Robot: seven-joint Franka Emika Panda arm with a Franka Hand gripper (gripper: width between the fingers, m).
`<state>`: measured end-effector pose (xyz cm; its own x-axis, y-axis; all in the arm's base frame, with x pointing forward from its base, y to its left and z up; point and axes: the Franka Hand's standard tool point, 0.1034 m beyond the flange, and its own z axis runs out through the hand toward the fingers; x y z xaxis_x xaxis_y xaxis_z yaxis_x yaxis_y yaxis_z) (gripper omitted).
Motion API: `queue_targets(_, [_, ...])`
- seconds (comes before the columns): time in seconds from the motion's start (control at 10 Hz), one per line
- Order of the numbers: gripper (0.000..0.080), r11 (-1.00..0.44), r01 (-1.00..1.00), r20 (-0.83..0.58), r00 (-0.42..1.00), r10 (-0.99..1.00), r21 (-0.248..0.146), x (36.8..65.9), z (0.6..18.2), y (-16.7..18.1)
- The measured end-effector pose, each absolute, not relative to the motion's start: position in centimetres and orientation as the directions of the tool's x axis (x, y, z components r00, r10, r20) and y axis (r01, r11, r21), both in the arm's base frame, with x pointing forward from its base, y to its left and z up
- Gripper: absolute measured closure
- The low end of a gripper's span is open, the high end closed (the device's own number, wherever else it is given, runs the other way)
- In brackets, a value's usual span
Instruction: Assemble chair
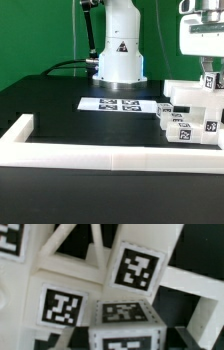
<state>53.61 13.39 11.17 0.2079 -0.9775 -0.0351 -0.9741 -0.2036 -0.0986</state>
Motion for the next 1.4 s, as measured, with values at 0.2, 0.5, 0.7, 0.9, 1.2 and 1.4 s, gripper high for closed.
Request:
queue_targets(0.2, [0.0512,-0.072,-0.993,-0.051,0.077,-0.996,-0.093,53.55,11.17,13.63])
queue_targets(0.5, [0.0512,0.075,-0.994,-0.079,-0.069,-0.995,-0.084,53.5,11.15,13.91])
queue_targets(0.7, [0.0512,0.178,-0.981,-0.095,-0.171,-0.981,-0.074,53.48,11.13,13.98])
queue_targets(0.9, [0.0512,0.241,-0.968,-0.109,-0.233,-0.966,-0.066,53.48,11.1,13.97])
queue_targets(1.2, [0.0512,0.196,-0.978,-0.105,-0.188,-0.977,-0.071,53.46,11.09,13.94])
queue_targets(1.4, [0.0512,0.151,-0.986,-0.101,-0.143,-0.985,-0.076,53.4,11.09,13.73])
